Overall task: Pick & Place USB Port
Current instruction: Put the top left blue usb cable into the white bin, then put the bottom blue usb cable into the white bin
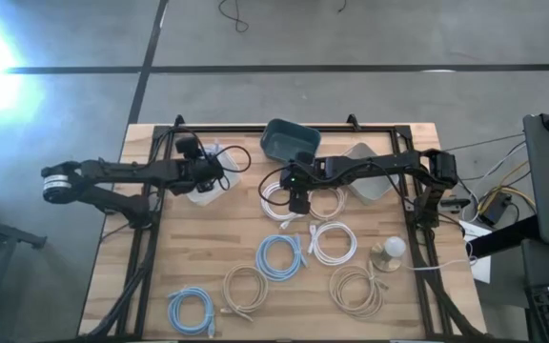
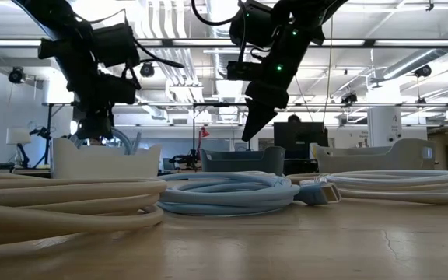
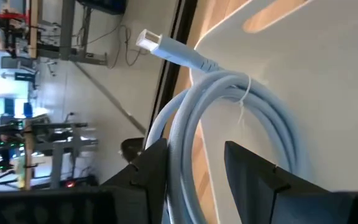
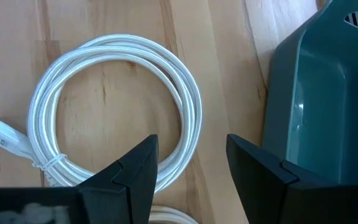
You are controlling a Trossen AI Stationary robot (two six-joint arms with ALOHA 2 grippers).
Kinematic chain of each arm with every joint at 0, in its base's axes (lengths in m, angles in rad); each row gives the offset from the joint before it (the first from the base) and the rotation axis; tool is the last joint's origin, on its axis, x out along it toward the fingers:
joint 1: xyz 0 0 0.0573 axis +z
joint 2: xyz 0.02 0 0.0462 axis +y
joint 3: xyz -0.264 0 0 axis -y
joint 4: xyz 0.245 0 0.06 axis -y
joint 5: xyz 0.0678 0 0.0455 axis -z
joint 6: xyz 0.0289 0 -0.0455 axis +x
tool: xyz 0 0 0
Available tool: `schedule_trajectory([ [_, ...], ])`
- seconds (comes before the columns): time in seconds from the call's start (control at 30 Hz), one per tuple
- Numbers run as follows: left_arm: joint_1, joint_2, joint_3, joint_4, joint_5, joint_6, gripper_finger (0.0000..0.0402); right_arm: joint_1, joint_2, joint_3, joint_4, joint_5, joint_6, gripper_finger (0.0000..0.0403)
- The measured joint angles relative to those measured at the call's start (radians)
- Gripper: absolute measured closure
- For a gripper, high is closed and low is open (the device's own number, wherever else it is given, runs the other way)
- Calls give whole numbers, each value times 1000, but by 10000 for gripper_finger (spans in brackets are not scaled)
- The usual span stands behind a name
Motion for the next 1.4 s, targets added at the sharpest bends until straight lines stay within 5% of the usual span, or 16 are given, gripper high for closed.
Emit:
schedule_trajectory([
  [0.53,-2,0,200,-92,149,-28,254,0,0,0,2,0,-1,216],
  [0.83,-42,0,228,-136,687,-149,254,0,0,0,2,-46,18,216],
  [1.13,-263,1,227,-136,817,-296,254,2,0,0,31,-374,1,216],
  [1.4,-541,2,227,-135,807,-552,255,42,21,-2,103,-422,11,216],
])
